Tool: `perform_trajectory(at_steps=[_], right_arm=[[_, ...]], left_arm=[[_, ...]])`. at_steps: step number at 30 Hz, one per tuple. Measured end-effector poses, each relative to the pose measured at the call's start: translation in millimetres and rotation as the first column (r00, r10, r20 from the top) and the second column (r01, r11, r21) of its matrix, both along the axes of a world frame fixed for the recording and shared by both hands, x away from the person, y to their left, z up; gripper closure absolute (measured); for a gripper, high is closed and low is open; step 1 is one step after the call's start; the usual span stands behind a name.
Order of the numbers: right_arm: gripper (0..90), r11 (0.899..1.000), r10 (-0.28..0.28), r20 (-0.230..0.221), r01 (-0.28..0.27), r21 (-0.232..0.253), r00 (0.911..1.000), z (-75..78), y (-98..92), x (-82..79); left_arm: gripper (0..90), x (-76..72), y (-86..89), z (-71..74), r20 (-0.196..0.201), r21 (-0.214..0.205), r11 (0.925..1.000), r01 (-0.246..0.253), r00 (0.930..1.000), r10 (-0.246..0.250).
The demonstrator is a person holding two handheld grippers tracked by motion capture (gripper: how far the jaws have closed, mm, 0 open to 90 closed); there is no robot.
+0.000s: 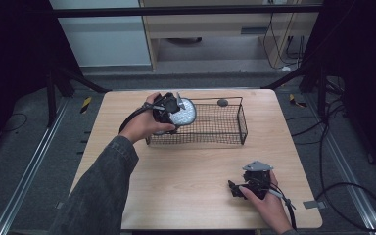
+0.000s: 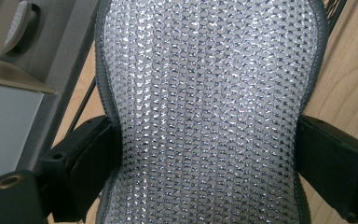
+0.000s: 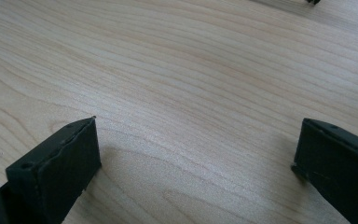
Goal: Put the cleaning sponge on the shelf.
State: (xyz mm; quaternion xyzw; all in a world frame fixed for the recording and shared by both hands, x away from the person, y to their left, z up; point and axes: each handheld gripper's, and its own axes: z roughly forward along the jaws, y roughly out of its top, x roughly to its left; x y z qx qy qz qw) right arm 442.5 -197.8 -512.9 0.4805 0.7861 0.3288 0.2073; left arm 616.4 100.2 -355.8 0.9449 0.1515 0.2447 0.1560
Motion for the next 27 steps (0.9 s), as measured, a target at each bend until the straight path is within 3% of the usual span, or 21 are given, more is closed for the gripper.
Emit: perform_trajectory(at_steps=[19, 27], right_arm=[[0.4, 1.000, 0.000, -0.001, 0.000, -0.002, 1.0000, 0.1, 0.0, 0.1], [0.4, 1.000, 0.001, -0.001, -0.001, -0.001, 1.0000, 0.1, -0.1, 0.1]], left_arm=[[7.5, 16.6, -8.1, -10.0, -0.005, 0.030, 0.9995, 0.005, 1.0000, -0.005], [3.0, 23.2, -6.3, -12.8, -0.046, -0.025, 0.9994, -0.025, 0.9986, 0.024]])
